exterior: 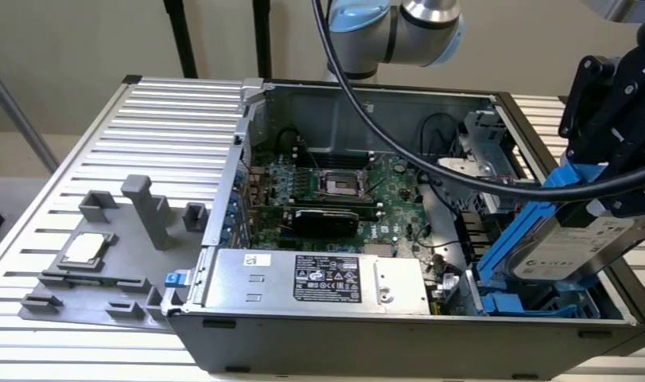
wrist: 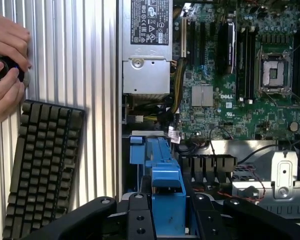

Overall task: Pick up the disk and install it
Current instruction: 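Insert the disk into the insertion slot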

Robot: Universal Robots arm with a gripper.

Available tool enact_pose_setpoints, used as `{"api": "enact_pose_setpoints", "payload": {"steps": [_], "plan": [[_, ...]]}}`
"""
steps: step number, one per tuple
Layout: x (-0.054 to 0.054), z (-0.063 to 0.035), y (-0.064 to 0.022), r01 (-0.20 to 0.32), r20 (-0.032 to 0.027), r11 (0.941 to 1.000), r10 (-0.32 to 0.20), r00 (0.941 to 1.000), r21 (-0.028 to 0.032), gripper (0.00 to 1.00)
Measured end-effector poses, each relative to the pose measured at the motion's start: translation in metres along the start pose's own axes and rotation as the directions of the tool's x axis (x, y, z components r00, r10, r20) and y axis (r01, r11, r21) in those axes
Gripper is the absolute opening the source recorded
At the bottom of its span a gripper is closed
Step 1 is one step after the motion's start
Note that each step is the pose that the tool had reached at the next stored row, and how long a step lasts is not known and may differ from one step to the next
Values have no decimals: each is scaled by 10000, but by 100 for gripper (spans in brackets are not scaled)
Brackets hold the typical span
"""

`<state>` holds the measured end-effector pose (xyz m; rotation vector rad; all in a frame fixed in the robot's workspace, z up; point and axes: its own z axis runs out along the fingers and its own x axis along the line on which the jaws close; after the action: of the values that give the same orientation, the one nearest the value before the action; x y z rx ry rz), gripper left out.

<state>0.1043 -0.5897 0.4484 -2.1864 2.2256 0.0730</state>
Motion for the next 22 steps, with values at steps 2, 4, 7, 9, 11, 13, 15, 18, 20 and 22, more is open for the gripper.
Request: {"api": "enact_pose_setpoints", "payload": {"steps": [2, 4, 7, 9, 11, 13, 15, 18, 20, 22], "plan": [[-1, 11, 0, 0, -8, 10000, 0, 10000, 0, 33], [0, 19, 0, 0, -19, 10000, 0, 10000, 0, 33], [0, 38, -1, -1, -33, 10000, 1, 10000, -2, 33], [1, 52, -1, -1, -38, 10000, 1, 10000, -4, 33], [1, 68, -1, -1, -40, 10000, 1, 10000, -4, 33], [2, 83, -1, -1, -39, 10000, 1, 10000, -4, 33], [2, 93, -2, -1, -40, 10000, 1, 10000, -4, 33], [-3, 111, -2, -1, -37, 10000, 1, 10000, -5, 33], [-10, 120, -6, 2, -38, 10000, -2, 10000, -4, 33], [-17, 133, -8, 4, -38, 10000, -4, 10000, -5, 33]]}}
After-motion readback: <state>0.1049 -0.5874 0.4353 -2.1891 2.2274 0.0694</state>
